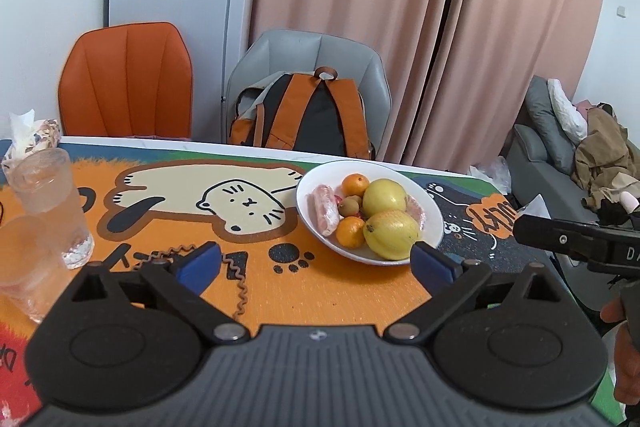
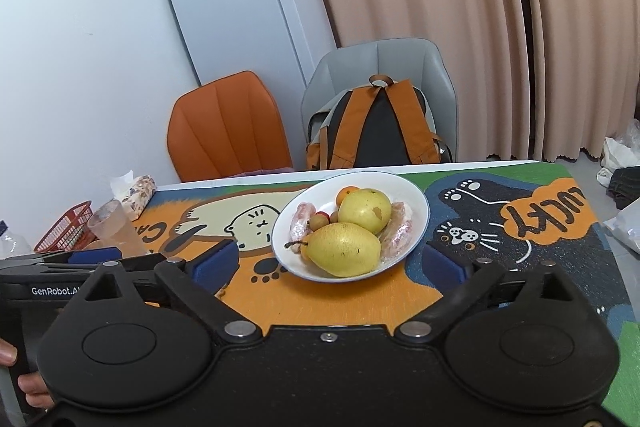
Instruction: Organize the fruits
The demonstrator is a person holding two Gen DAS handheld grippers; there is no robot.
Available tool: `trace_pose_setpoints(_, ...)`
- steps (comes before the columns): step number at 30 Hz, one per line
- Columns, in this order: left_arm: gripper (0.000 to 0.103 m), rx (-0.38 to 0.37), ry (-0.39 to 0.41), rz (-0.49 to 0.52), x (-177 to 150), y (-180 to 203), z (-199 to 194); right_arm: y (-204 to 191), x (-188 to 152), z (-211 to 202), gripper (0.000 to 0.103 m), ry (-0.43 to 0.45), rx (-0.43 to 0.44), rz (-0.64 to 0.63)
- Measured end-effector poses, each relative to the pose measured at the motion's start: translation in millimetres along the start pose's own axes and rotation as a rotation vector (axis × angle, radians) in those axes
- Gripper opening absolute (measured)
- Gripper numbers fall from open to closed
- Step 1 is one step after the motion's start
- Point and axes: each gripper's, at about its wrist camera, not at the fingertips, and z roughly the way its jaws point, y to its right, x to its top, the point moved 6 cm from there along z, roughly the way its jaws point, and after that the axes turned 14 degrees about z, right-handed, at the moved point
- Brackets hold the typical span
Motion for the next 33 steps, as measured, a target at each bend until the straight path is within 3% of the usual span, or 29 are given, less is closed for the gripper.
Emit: trace_pose_setpoints(33, 0.103, 0.009, 0.057, 0.057, -50.4, 38.0, -112.2, -10.0, -55.1, -116.2, 0.103, 0.045, -0.009, -0.029)
